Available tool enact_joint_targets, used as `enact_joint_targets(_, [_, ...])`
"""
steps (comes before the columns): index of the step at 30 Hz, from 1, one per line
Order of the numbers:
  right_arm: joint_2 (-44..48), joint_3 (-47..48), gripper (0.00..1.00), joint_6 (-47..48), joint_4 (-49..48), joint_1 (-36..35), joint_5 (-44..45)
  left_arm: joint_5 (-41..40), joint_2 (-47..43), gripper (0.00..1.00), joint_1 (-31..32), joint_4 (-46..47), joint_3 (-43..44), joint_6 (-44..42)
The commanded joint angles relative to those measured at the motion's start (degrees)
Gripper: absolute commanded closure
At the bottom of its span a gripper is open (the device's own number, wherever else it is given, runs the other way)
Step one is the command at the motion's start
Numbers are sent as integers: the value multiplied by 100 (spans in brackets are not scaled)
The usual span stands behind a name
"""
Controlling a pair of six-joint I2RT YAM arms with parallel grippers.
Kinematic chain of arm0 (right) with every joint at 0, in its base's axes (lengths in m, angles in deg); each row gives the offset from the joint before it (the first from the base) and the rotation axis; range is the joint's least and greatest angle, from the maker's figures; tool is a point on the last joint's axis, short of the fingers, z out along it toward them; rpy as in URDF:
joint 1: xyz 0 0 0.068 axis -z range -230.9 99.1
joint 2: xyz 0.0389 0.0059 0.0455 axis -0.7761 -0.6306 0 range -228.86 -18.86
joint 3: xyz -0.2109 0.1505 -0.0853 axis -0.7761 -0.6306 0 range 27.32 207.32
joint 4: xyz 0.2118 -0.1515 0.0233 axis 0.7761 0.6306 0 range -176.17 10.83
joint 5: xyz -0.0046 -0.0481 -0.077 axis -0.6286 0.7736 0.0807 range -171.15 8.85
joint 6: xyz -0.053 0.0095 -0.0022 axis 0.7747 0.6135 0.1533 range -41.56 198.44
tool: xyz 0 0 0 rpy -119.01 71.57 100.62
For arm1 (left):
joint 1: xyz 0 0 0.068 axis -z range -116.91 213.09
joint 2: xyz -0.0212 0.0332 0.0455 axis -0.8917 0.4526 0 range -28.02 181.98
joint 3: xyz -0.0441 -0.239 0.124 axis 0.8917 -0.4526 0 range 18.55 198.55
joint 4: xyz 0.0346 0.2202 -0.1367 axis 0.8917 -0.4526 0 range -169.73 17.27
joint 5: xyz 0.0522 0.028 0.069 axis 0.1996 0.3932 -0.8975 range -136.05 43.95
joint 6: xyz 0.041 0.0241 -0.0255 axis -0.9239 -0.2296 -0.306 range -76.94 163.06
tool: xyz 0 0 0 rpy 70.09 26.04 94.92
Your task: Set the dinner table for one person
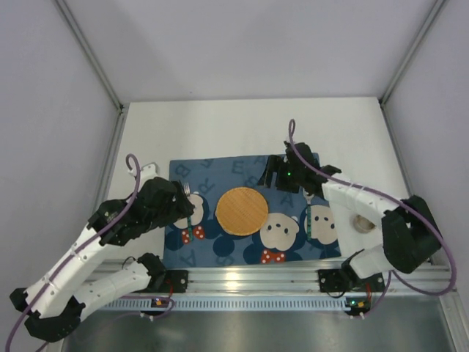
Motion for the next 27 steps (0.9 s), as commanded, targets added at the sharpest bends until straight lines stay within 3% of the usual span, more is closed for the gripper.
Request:
enact_joint_targets(1, [731, 629, 20, 418, 525, -56, 215, -39, 93, 7, -15, 302, -113, -38])
enact_joint_targets(8, [2084, 1174, 7, 797, 2254, 92, 1312, -206, 461, 6, -24, 627, -96, -469])
enact_joint_targets(11, [2559, 1096, 3, 893, 3158, 943, 1621, -163, 708, 6, -24, 864, -78, -706])
enact_joint_targets(12, [2612, 1078, 1, 998, 3441, 1737, 1795, -136, 830, 6, -24, 1030, -78, -750])
enact_joint_targets(14, [2560, 955, 0, 1374, 3908, 2707, 1780, 21, 954, 6, -24, 1215, -113, -873])
enact_joint_targets(15, [2421, 928, 0, 1507, 3980, 3661, 1570, 66, 1076, 6, -24, 1303, -122, -909])
enact_joint_targets(17, [2114, 1076, 0, 1483, 4294, 3855, 1952, 197, 1191, 6, -24, 1541, -131, -988])
enact_joint_targets(27, [733, 419, 0, 1403, 4218, 5312, 1164, 356, 1341, 7, -33, 2078, -455, -839])
